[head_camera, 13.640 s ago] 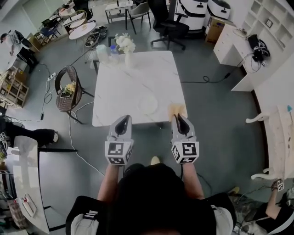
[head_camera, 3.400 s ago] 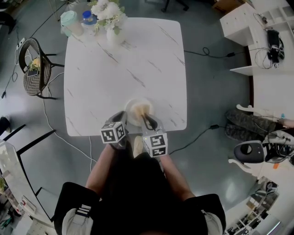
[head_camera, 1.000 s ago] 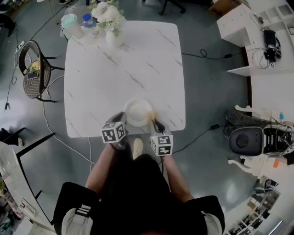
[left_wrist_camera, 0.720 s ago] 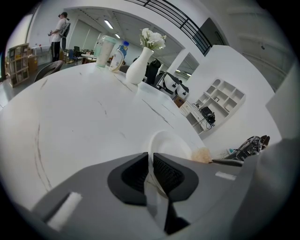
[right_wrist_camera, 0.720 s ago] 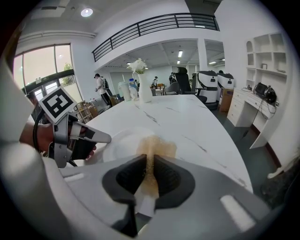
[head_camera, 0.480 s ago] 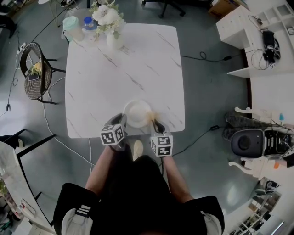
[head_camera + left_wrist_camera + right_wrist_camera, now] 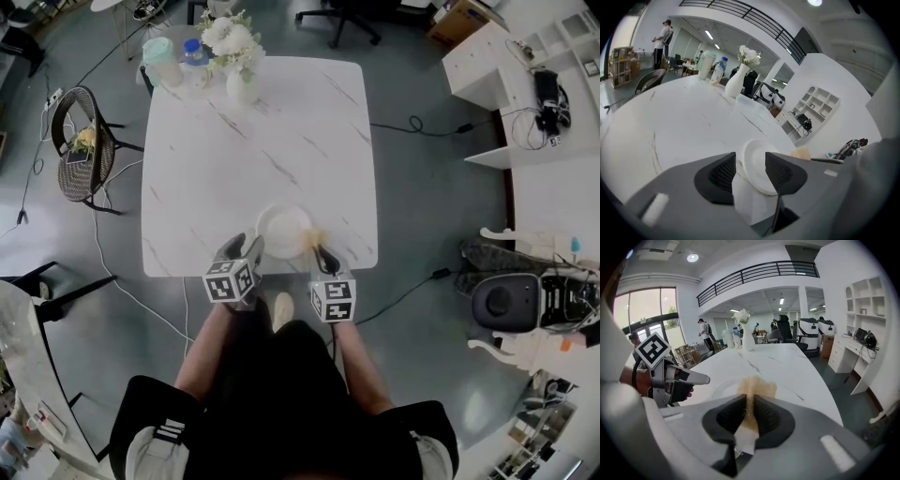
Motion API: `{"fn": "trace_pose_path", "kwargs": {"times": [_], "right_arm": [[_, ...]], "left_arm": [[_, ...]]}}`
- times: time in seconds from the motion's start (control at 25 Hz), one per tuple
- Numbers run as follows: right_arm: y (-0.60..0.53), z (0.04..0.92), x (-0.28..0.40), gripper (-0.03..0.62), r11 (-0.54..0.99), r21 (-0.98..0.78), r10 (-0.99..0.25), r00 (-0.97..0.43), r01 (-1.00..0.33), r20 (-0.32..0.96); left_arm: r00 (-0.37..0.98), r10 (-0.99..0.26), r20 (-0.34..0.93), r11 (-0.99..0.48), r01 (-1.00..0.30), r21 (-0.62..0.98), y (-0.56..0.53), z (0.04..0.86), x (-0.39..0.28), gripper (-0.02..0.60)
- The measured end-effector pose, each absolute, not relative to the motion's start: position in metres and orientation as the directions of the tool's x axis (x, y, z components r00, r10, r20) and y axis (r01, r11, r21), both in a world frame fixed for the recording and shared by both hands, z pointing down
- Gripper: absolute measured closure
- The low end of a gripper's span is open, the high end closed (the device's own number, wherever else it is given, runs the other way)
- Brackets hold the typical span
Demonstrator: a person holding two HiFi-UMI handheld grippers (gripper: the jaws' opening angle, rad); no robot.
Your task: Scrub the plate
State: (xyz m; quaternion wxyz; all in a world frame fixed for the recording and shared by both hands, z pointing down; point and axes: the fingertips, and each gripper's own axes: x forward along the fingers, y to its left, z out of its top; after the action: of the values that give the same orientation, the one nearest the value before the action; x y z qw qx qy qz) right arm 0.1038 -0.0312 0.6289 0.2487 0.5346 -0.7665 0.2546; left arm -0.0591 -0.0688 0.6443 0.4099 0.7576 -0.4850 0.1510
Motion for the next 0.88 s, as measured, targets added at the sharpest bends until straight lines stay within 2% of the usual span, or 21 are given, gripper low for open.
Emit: {"fn": "trace_pose_path", "kwargs": {"times": [0.12,0.28,0.48,0.88], "right_arm": [[-0.029,0.61,0.102,0.542,0.306,-0.12,-0.718,-0.312,-0.944,0.622],[-0.029,0.578,0.1,0.542,0.317,-0.118,-0.764,-0.327,-0.941,0.557],[-0.028,0.534,0.099,0.542,0.333,-0.091,-0.818,-0.336,-0.938,0.467],[-0.002,0.452,0.116,0.542,0.335,-0.066,-0.89,-0.338,-0.94,0.307]], "left_arm": [[0.466,-0.662,0.587,-0.238,-0.874,0.425,-0.066,0.619,-0.061,0.408],[0.441,-0.723,0.531,-0.272,-0.889,0.369,-0.06,0.585,-0.065,0.503],[0.44,-0.764,0.472,-0.298,-0.889,0.347,-0.045,0.544,-0.066,0.564],[0.42,-0.845,0.332,-0.358,-0.904,0.232,-0.016,0.45,-0.064,0.574]]}}
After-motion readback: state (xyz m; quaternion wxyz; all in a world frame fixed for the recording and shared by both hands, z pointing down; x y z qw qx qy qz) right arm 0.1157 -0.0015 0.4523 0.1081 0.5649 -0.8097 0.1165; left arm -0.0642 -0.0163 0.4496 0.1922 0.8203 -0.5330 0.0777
